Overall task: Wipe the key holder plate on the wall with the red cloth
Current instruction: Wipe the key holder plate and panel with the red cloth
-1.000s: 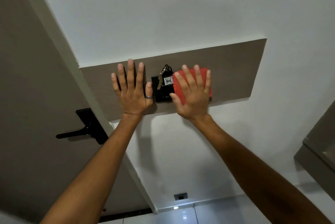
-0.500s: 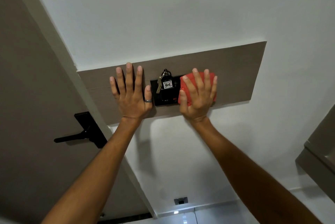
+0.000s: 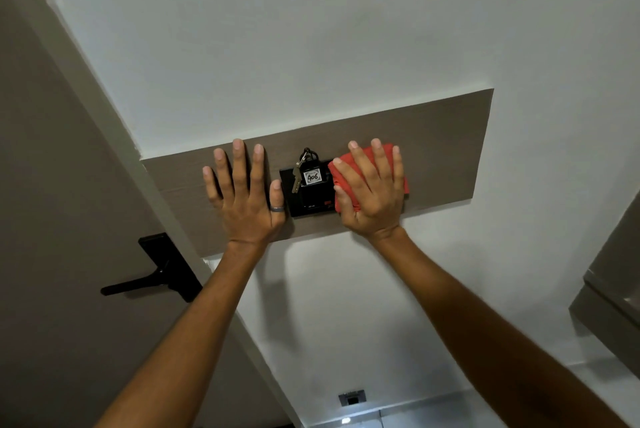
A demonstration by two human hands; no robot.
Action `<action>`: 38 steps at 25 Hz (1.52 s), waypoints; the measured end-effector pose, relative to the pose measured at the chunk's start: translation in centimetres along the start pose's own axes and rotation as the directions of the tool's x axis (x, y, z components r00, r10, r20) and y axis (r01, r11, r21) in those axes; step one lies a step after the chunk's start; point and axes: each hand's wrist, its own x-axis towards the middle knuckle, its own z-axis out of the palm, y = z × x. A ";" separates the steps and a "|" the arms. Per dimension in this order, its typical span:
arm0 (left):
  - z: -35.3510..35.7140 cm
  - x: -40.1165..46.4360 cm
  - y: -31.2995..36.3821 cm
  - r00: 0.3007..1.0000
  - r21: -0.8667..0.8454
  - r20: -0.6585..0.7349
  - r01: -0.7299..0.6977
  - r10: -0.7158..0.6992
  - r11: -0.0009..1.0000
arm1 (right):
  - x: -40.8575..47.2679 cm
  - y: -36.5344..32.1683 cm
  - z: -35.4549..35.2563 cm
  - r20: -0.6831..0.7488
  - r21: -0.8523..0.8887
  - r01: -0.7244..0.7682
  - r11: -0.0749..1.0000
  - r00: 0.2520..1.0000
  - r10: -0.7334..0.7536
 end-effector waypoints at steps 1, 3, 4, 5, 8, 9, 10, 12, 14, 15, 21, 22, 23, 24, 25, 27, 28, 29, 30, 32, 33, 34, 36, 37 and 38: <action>-0.1 0.0 0.0 1.000 0.009 0.004 -0.002 0.002 1.000 | 0.4 -0.8 0.2 -0.034 0.009 -0.126 0.992 0.991 0.126; -0.1 0.2 0.2 1.000 0.020 -0.001 0.002 -0.002 1.000 | 0.8 -2.8 0.7 -0.061 0.022 -0.294 0.956 0.954 0.295; -0.1 0.0 0.2 1.000 0.011 0.006 0.013 -0.013 1.000 | 0.4 -3.0 0.7 -0.042 0.018 -0.262 0.965 0.964 0.263; -0.1 -0.1 0.1 1.000 0.006 0.005 0.017 -0.017 1.000 | 0.3 -2.4 0.4 -0.018 -0.010 -0.152 0.988 0.988 0.152; -0.2 -0.2 0.2 1.000 0.031 0.020 0.011 -0.011 0.999 | 0.9 0.1 0.1 -0.052 -0.037 -0.161 0.986 0.986 0.159; -0.2 -0.2 0.2 1.000 0.026 0.019 0.004 -0.005 1.000 | 0.9 -0.4 0.5 -0.081 -0.032 -0.269 0.963 0.961 0.266; -0.3 -0.2 0.2 1.000 0.027 0.013 -0.008 0.007 1.000 | 0.7 -1.2 0.9 -0.098 -0.033 -0.335 0.942 0.939 0.330; -0.3 -0.1 0.3 1.000 0.035 0.010 -0.007 0.007 0.999 | -1.0 -2.0 1.3 -0.083 -0.044 -0.295 0.954 0.953 0.291; -0.3 0.0 0.4 1.000 0.043 0.009 0.011 -0.012 0.999 | -2.5 -0.2 0.3 -0.035 -0.035 -0.128 0.991 0.991 0.127; -0.4 0.0 0.4 1.000 0.045 0.010 0.017 -0.017 0.999 | -3.2 1.0 -0.4 0.006 -0.041 -0.043 0.998 0.999 0.043; -0.5 0.3 0.5 1.000 0.048 0.003 0.002 -0.002 0.999 | -4.3 5.0 -4.7 0.128 -0.004 -0.061 0.998 0.990 0.061; -0.4 0.2 0.4 1.000 0.048 -0.001 -0.006 0.006 0.999 | -3.2 4.4 -4.7 0.086 0.047 -0.149 0.988 0.986 0.145; -0.3 0.2 0.3 1.000 0.038 -0.006 -0.011 0.012 0.999 | -2.0 3.4 -4.2 0.060 0.102 -0.185 0.977 0.982 0.179; -0.2 0.1 0.2 1.000 0.020 -0.009 -0.012 0.012 1.000 | -0.8 2.1 -3.6 0.047 0.139 -0.170 0.975 0.985 0.166; -0.2 0.0 0.2 1.000 0.007 -0.013 -0.010 0.010 1.000 | 0.3 0.7 -2.8 0.048 0.140 -0.131 0.981 0.991 0.125; -0.1 -0.2 0.1 1.000 -0.004 -0.019 0.001 -0.001 1.000 | 1.2 -1.7 -1.5 0.104 0.082 -0.088 0.993 0.991 0.079; -0.1 -0.2 0.1 1.000 -0.003 -0.019 0.005 -0.005 1.000 | 1.3 -2.2 -1.1 0.123 0.063 -0.089 0.994 0.989 0.081; 0.0 -0.2 0.1 1.000 -0.001 -0.023 0.004 -0.004 1.000 | 1.2 -2.2 -0.8 0.128 0.057 -0.081 0.995 0.989 0.073; 0.0 -0.1 0.0 1.000 0.001 -0.028 0.003 -0.003 1.000 | 1.0 -1.8 -0.6 0.125 0.059 -0.053 0.997 0.991 0.045; 0.1 0.0 -0.1 1.000 -0.007 -0.026 0.004 -0.004 1.000 | 0.3 -0.4 -0.5 0.103 0.059 0.041 0.997 0.994 -0.047; 0.1 0.0 -0.2 1.000 -0.005 -0.021 0.003 -0.003 1.000 | 0.0 0.2 -0.5 0.096 0.056 0.083 0.995 0.991 -0.088; 0.1 -0.1 -0.1 1.000 0.001 -0.021 -0.002 0.002 1.000 | -0.2 0.5 -0.5 0.085 0.044 0.113 0.993 0.990 -0.116; 0.1 -0.3 0.0 1.000 -0.001 -0.017 0.003 -0.003 1.000 | -0.2 0.4 -0.3 0.059 0.009 0.124 0.992 0.991 -0.124; 0.0 -0.4 0.0 1.000 -0.003 -0.019 0.005 -0.005 1.000 | 0.3 0.2 -0.1 0.048 -0.006 0.114 0.994 0.992 -0.113; 0.0 -0.4 0.0 1.000 0.001 -0.028 -0.003 0.003 1.000 | 1.0 -0.1 0.1 0.030 -0.022 0.098 0.995 0.995 -0.097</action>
